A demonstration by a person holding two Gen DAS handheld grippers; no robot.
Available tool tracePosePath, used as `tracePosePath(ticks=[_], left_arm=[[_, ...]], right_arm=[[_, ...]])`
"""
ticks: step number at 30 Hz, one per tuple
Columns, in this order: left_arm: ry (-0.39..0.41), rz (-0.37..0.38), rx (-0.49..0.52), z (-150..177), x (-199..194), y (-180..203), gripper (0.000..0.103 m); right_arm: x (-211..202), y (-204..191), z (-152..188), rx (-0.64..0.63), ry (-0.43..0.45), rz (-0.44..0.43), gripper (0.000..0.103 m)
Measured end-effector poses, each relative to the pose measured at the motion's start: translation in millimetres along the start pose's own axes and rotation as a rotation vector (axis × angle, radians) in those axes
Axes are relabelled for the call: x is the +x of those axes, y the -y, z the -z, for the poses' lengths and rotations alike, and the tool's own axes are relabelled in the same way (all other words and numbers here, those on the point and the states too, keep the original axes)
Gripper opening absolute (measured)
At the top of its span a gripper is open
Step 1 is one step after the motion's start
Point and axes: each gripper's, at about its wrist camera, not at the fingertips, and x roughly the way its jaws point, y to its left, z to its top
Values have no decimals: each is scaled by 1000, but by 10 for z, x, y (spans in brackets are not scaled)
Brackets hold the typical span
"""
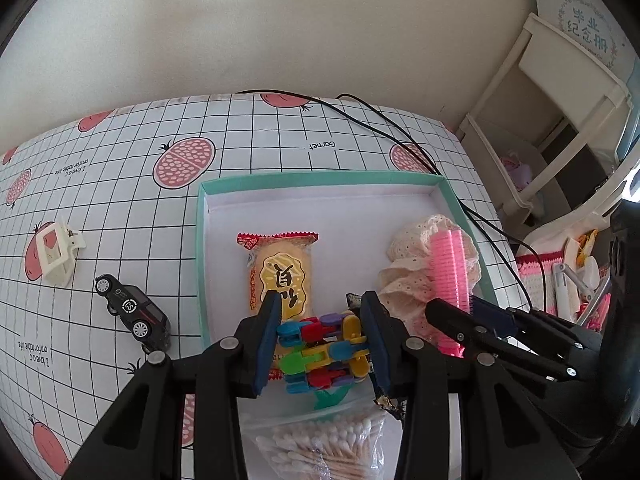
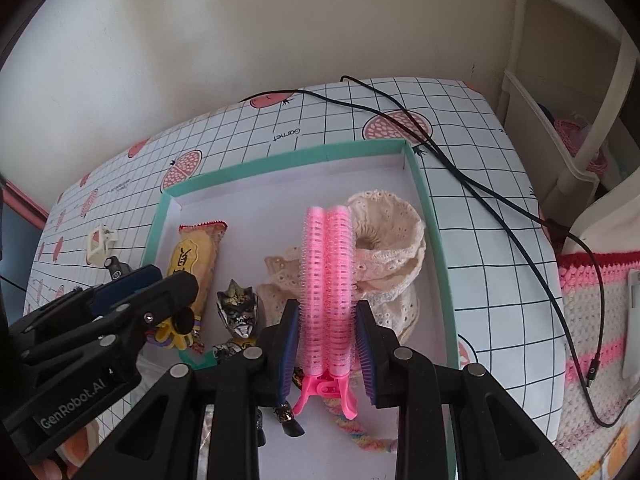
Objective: Organize objects
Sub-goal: 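Carry the block toy and hair roller into the tray and open both tools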
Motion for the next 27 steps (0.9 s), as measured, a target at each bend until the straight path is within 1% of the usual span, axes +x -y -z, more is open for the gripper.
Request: tracePosePath(ticks=[5, 9, 11, 12, 18, 22, 25, 27], left_arm=[[-16, 19, -4, 16, 19, 7, 42], [-19, 8, 15, 29, 15, 44, 43], [-20, 10, 13, 25, 9, 47, 47], [-21, 9, 13, 20, 4, 48, 51], [-7, -2, -1, -19, -72, -5, 52], [12, -4, -11, -61, -151, -30, 52], [29, 0, -17, -94, -222, -47, 52], [45, -10, -14, -114, -275, -49, 52]], right_arm=[[-10, -9, -4, -9, -6, 3, 30], [-22, -14, -6, -11, -4, 5, 30], [-29, -14, -10, -10, -1, 6, 30], [-29, -11, -9, -7, -2, 2, 30], [-41, -32, -17, -13, -5, 0, 34], [-120, -72, -38, -20, 14, 0, 40], [-201, -106, -58, -33, 33, -3, 40], [-260, -123, -75, -38, 47, -7, 40]])
